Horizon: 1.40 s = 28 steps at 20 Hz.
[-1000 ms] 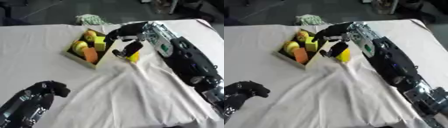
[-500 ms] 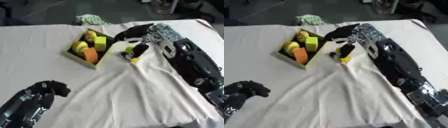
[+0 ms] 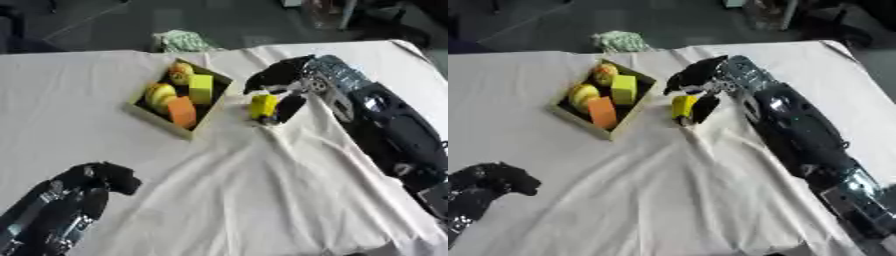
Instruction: Pick up objects on the table and place them in the box.
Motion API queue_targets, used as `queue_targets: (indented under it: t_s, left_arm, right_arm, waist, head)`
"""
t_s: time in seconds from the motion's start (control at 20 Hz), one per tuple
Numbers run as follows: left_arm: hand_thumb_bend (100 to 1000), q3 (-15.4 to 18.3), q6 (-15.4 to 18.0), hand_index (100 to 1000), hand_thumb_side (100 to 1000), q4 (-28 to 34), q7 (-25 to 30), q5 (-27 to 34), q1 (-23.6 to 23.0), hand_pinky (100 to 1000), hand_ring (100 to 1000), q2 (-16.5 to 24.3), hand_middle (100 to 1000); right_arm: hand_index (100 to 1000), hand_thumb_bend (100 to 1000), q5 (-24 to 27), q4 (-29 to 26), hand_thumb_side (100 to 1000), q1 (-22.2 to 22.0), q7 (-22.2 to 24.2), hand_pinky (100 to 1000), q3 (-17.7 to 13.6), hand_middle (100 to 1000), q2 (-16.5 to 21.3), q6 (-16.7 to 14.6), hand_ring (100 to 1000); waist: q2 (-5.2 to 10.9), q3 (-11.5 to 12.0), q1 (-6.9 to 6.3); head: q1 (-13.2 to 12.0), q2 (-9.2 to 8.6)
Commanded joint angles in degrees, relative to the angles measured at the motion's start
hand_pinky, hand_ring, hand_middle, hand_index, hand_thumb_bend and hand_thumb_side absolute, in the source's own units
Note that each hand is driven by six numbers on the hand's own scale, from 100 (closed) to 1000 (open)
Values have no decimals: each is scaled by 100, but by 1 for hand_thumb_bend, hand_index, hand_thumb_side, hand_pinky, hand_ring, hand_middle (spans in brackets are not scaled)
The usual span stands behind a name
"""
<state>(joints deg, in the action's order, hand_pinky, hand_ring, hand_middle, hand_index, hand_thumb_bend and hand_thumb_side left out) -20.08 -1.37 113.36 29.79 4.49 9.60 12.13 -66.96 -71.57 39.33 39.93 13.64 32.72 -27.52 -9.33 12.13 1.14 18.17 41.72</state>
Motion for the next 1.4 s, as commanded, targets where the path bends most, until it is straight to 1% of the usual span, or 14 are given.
queue_targets:
  t_s: [0.05, 0.1, 0.25, 0.3, 0.35, 0.5, 0.55, 0.65, 0.85, 1.05, 1.1, 1.4]
  left_arm:
    - [100, 45, 11, 784, 646, 123, -21, 11, 42, 743, 747, 83, 619]
    - [100, 43, 10, 784, 647, 123, -19, 9, 42, 743, 747, 82, 619]
    - [100, 46, 9, 784, 646, 123, -22, 3, 38, 743, 747, 80, 619]
    - [100, 47, 9, 784, 646, 123, -23, 2, 36, 743, 747, 80, 619]
    - [100, 47, 10, 784, 646, 123, -24, 1, 34, 743, 746, 79, 619]
    - [100, 49, 10, 784, 646, 123, -25, -1, 31, 743, 746, 76, 619]
    - [100, 50, 11, 784, 647, 123, -26, -2, 30, 744, 746, 76, 619]
    - [100, 52, 10, 784, 647, 123, -29, -4, 27, 744, 746, 76, 619]
    - [100, 45, 1, 784, 649, 123, -26, -4, 22, 743, 745, 75, 618]
    - [100, 43, 2, 784, 647, 123, -23, 3, 20, 744, 745, 76, 618]
    - [100, 41, 2, 784, 648, 123, -21, 7, 20, 744, 745, 73, 618]
    - [100, 21, 7, 784, 645, 123, 6, 37, 45, 743, 744, 57, 618]
  right_arm:
    - [945, 313, -313, 86, 722, 72, 104, 743, -54, 926, 91, -289, 867]
    - [942, 317, -410, 125, 716, 64, 59, 738, -61, 920, 78, -314, 860]
    - [921, 343, -623, 205, 621, 52, -111, 691, -89, 859, 51, -354, 793]
    - [908, 354, -667, 219, 568, 52, -178, 667, -97, 835, 45, -357, 766]
    - [876, 363, -701, 218, 544, 57, -256, 615, -108, 784, 39, -346, 717]
    - [825, 352, -716, 143, 528, 72, -523, 539, -153, 726, 25, -233, 644]
    - [812, 328, -698, 116, 507, 73, -613, 515, -160, 707, 26, -188, 621]
    - [801, 296, -605, 49, 482, 89, -793, 492, -181, 685, 35, -114, 599]
    - [789, 271, -343, -147, 459, 177, -1126, 457, -179, 652, 121, -73, 568]
    - [785, 226, -89, -265, 425, 347, -1291, 441, -157, 641, 134, -42, 555]
    - [786, 204, -18, -281, 405, 415, -1328, 439, -144, 640, 104, -35, 554]
    - [780, 149, 337, -287, 347, 896, -1603, 415, 46, 628, -223, -10, 533]
  waist:
    - [77, -8, -10]
    - [76, -10, -10]
    - [74, -11, -13]
    - [75, -11, -14]
    - [76, -12, -16]
    - [77, -14, -20]
    - [77, -13, -21]
    - [77, -11, -20]
    - [82, -12, -10]
    - [91, -3, -11]
    - [94, 2, -14]
    - [91, 55, -40]
  head:
    - [-17, -64]
    - [-19, -62]
    - [-25, -66]
    - [-25, -66]
    - [-23, -68]
    - [-23, -80]
    - [-23, -83]
    - [-27, -87]
    - [-27, -79]
    - [-30, -93]
    - [-24, -98]
    - [49, -98]
